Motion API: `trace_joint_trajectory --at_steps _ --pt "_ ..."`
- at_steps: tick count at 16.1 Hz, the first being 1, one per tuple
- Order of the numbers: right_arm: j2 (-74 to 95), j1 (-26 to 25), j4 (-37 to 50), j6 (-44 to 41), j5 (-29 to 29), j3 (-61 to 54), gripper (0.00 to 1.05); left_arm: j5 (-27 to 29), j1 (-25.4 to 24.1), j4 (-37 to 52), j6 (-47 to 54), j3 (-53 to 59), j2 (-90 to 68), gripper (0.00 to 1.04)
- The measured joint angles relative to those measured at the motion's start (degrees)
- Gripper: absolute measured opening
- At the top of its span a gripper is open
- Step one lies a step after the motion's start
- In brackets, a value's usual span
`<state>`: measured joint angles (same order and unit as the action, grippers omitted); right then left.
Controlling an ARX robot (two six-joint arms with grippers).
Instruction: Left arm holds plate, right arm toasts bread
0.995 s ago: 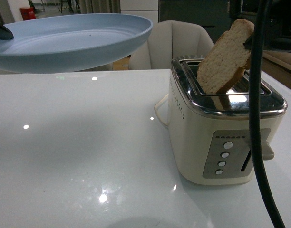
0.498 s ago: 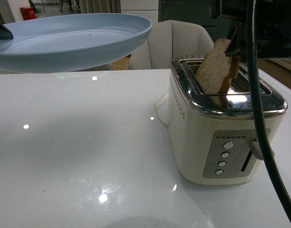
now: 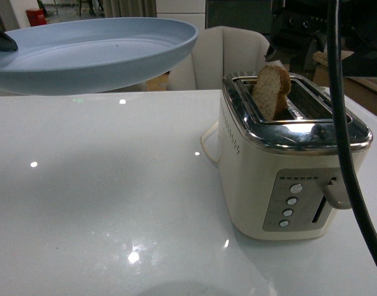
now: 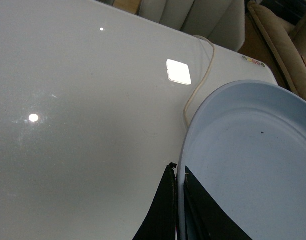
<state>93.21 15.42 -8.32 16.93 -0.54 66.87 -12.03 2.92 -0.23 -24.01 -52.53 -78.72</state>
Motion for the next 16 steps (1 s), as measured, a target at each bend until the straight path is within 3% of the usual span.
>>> trace_joint_trajectory --at_steps 8,12,14,16 --pt "-22.18 -3.93 16.02 -7.08 9.70 -18.73 0.98 0.02 0.00 0.00 0.00 0.00 0.00 0.03" --pt "-40.17 -6.88 15.89 -12.15 10.62 -31.89 0.98 0.02 0.00 -0.02 0.00 0.00 0.00 0.03" --pt "-49.29 -11.65 26.23 -15.10 4.33 -41.20 0.79 0.00 0.00 0.00 0.00 0.00 0.00 0.03" --pt "-59.25 -15.89 21.57 -15.72 1.38 -48.35 0.59 0.02 -0.02 0.00 0.00 0.00 0.00 0.03"
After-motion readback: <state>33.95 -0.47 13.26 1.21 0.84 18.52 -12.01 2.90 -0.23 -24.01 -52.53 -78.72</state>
